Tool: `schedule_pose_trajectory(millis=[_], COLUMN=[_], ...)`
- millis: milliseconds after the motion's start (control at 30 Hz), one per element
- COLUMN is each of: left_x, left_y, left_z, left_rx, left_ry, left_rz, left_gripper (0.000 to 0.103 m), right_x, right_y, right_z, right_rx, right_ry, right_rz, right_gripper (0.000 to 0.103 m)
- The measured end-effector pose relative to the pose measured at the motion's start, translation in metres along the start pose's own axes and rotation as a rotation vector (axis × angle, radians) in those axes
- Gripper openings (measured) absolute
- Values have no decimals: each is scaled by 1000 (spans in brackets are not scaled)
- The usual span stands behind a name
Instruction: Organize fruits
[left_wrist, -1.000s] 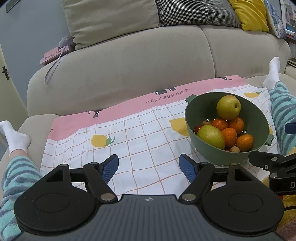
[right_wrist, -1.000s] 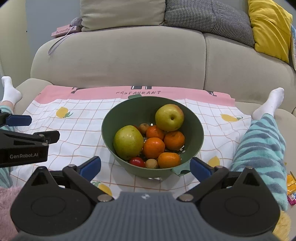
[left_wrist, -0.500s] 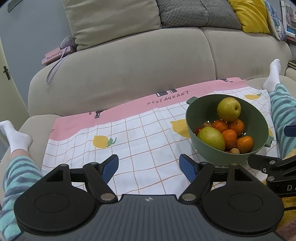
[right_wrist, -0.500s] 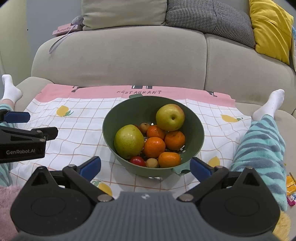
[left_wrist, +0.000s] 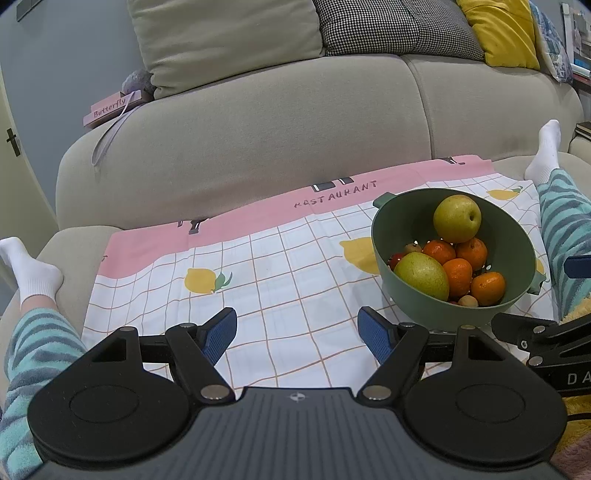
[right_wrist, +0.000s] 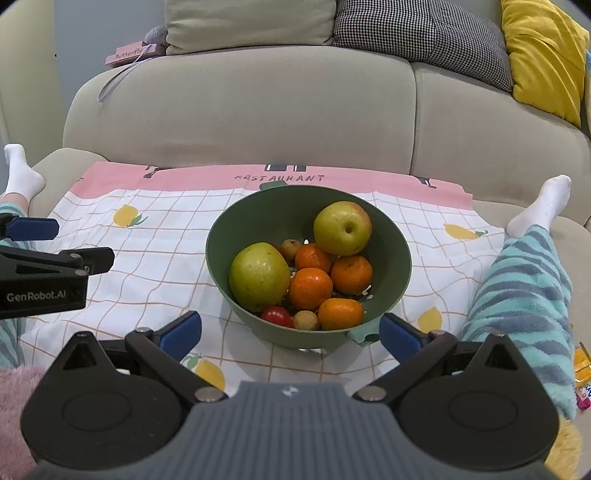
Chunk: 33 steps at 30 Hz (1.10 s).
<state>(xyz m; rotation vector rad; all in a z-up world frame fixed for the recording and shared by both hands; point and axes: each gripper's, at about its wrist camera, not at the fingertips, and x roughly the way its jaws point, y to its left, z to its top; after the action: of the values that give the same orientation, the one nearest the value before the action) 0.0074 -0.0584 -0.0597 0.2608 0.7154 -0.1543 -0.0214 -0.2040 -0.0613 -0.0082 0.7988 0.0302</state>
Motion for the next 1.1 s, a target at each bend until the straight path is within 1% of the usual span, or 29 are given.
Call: schedule_pose_trajectory(millis=[1100], left_x=[-3], left_y=[1], left_z=[1], left_rx=[-10], left_ry=[-1], left_rz=[3], left_gripper=[87], right_x=[-1], right_y=[-2], right_z=[-1], right_rx=[8], right_ry=[4], right_rz=[-1], right_gripper=[99])
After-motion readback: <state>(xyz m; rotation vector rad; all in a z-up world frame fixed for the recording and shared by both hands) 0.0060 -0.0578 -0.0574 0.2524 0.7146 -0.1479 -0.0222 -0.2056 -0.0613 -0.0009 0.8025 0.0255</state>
